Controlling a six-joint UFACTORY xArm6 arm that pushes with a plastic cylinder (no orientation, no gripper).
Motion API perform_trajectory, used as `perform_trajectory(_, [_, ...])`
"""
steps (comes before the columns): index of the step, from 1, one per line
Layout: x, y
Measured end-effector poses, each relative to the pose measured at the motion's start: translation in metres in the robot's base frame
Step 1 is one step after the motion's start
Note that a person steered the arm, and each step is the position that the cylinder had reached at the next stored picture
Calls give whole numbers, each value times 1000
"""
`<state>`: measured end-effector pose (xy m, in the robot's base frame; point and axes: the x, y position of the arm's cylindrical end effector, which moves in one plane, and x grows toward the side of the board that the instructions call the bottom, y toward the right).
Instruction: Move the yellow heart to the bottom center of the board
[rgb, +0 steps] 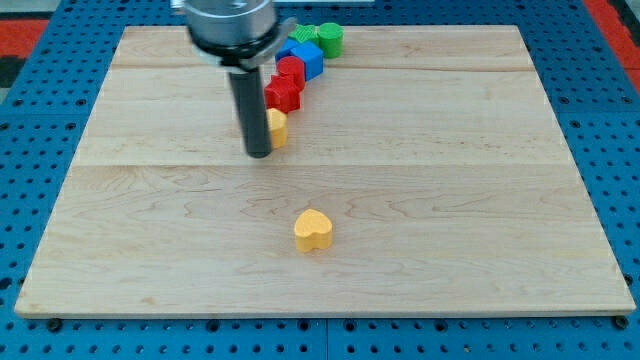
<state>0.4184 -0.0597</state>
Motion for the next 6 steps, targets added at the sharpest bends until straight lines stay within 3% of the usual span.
perform_trajectory(2, [-56,20])
perform_trajectory(3, [-15,49])
perform_trajectory(4, [76,58])
perform_trajectory(5, [137,58])
perform_trajectory(6, [139,87])
